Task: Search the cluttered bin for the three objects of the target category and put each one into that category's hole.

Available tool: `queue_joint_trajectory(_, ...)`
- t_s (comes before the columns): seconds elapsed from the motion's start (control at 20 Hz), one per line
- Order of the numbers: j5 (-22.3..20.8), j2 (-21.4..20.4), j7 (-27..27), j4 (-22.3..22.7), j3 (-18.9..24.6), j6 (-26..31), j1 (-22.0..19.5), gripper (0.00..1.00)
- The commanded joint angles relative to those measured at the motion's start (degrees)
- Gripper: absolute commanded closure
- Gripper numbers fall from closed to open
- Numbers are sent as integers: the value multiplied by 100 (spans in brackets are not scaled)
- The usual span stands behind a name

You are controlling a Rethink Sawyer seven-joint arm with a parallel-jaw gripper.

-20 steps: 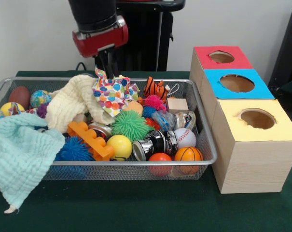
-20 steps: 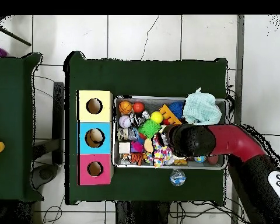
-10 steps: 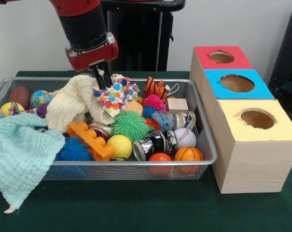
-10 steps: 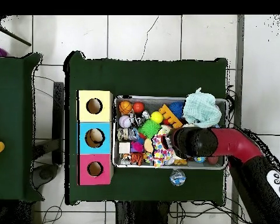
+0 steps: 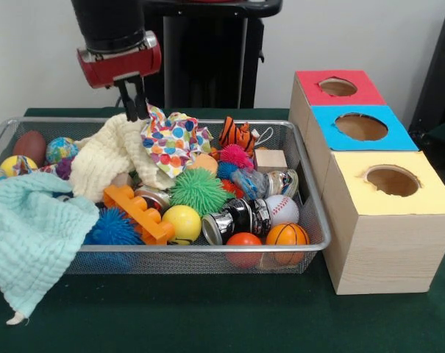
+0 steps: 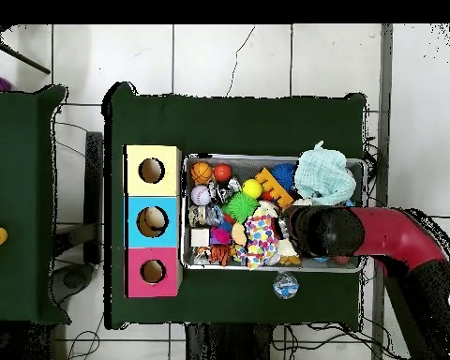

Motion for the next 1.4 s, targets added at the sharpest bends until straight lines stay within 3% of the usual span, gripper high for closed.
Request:
queue_joint_trajectory(0.05, 156, -700, -1309, -17, 414, 1132, -18, 100)
queue_joint_trajectory(0.15, 235, -737, -1456, -120, 493, 1386, 2, 100)
queue_joint_trajectory(0.35, 110, -413, -1781, -171, 610, 1569, -36, 100)
queue_joint_trajectory(0.45, 36, -336, -1957, 27, 762, 1445, -167, 100)
queue_joint_trajectory(0.7, 122, -754, -1806, 921, 1373, 642, -788, 100)
queue_joint_trajectory(0.95, -27, -521, -1876, 1044, 1801, 705, -1015, 100)
queue_joint_trajectory(1.4, -512, -139, -1314, 1008, 1596, 719, -1018, 100)
